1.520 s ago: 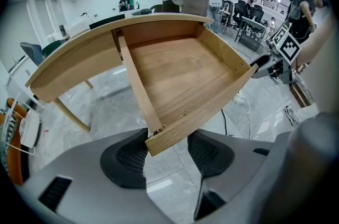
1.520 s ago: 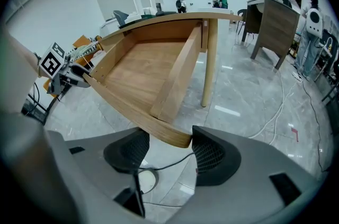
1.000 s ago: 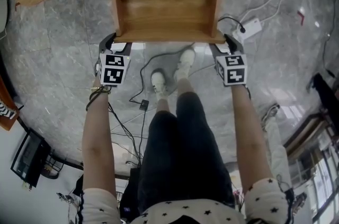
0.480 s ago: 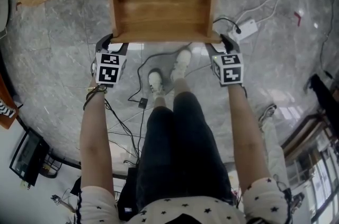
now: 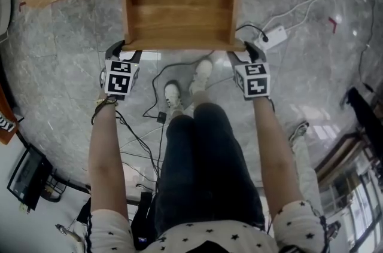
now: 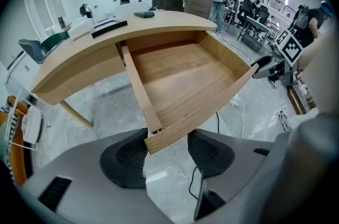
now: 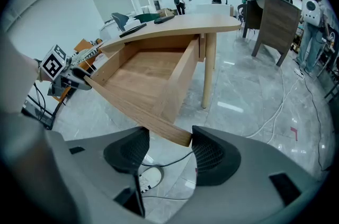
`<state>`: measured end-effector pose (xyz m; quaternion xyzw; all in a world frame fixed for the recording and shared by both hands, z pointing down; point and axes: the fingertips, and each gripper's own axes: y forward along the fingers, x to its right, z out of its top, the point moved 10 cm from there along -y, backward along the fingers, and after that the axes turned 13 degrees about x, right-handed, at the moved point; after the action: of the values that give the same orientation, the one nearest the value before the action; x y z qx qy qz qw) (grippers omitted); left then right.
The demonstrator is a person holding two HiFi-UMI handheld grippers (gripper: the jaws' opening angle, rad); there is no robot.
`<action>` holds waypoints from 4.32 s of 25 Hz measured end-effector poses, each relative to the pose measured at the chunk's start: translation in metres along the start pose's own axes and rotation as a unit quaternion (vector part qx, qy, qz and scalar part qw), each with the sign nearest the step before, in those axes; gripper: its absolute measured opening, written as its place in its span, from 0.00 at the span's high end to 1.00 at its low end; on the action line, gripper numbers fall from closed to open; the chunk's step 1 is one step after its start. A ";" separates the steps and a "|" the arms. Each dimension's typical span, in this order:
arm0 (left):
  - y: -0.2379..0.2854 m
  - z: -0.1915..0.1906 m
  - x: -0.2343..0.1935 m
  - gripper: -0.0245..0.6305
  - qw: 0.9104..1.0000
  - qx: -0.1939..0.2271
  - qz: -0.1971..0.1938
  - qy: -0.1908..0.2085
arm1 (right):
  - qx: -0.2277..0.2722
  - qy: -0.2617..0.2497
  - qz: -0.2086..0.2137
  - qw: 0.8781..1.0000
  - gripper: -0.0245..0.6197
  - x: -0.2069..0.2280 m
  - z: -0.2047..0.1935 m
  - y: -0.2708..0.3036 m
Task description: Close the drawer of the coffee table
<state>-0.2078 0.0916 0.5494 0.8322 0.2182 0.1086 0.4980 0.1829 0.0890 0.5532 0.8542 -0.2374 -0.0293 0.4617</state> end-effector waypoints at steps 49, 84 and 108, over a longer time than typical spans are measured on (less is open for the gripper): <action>0.019 0.044 -0.034 0.62 1.000 0.011 -0.018 0.016 | -0.007 0.005 -0.019 1.000 0.59 0.014 0.042 0.020; 0.044 0.088 -0.065 0.62 0.999 0.041 -0.017 0.020 | 0.018 0.002 -0.028 0.999 0.59 0.036 0.085 0.047; 0.052 0.105 -0.073 0.62 0.998 0.054 -0.013 0.017 | 0.022 -0.003 -0.027 0.999 0.59 0.048 0.103 0.057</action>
<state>-0.2172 -0.0464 0.5477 0.8532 0.2426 0.1045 0.4498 0.1764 -0.0377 0.5478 0.8704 -0.2159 -0.0391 0.4409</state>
